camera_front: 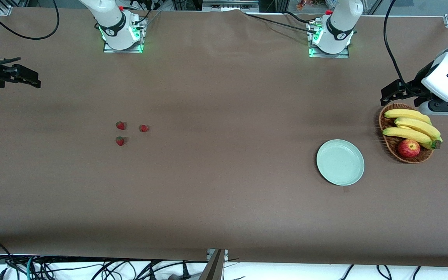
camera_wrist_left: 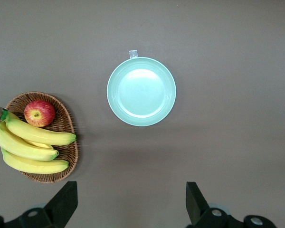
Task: Collect all strawberries into plate
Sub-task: 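Reach the right gripper down toward the three red strawberries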
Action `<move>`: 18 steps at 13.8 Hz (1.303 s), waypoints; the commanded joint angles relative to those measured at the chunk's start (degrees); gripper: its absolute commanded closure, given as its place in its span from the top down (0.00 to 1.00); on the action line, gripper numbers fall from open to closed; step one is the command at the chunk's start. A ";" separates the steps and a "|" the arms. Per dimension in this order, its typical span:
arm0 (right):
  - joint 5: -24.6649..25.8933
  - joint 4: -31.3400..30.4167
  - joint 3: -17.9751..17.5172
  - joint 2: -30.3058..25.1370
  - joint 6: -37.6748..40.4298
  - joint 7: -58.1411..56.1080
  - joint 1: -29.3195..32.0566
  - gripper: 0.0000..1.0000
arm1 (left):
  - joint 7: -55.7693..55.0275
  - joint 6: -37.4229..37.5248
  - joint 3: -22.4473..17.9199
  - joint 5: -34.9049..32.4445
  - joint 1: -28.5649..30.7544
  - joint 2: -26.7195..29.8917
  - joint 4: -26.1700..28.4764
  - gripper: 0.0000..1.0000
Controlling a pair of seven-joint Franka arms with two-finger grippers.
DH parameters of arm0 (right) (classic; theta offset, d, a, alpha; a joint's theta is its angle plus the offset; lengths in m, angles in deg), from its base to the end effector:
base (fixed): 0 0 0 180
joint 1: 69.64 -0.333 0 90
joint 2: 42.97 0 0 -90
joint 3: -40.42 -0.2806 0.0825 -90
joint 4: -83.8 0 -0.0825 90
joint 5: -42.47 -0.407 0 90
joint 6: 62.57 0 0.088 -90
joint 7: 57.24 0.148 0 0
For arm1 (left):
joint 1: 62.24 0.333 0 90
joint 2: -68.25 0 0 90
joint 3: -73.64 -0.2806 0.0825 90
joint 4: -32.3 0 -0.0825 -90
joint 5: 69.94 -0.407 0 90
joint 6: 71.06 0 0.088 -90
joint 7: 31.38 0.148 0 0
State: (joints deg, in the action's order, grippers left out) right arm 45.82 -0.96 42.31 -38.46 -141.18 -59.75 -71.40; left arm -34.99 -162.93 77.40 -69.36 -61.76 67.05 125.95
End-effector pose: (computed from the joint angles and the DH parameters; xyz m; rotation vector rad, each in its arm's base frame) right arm 0.5693 -0.0102 0.5325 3.0712 0.0541 -0.2886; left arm 0.5800 -0.0345 0.5073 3.1322 0.0099 -0.0823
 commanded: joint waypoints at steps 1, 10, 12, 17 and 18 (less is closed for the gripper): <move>-0.63 -0.41 -0.22 -0.38 -0.49 -0.74 0.27 1.00 | 1.15 0.82 -0.06 -0.66 0.04 -0.12 -0.66 1.00; -0.81 -0.58 -0.31 1.89 -4.27 -0.74 -0.17 1.00 | 1.24 0.82 -0.15 -0.66 0.13 -0.12 -0.57 1.00; -0.64 -0.59 -0.49 4.70 -6.19 -0.74 -1.14 1.00 | 1.24 0.82 -0.15 -0.66 0.13 -0.12 -0.57 1.00; -0.64 -0.59 -0.57 14.44 -12.44 -0.75 -2.89 1.00 | 1.33 0.82 -0.15 -0.66 0.13 -0.12 -0.57 1.00; -0.98 -0.59 -0.57 16.82 -13.40 -0.74 -3.16 1.00 | 1.33 0.82 -0.15 -0.66 0.22 -0.12 -0.57 1.00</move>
State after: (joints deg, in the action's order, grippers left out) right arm 45.59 -2.10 41.68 -25.41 -153.51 -59.87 -73.64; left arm -34.99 -162.93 77.32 -69.36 -61.71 67.02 125.95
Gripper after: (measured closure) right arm 0.000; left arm 0.000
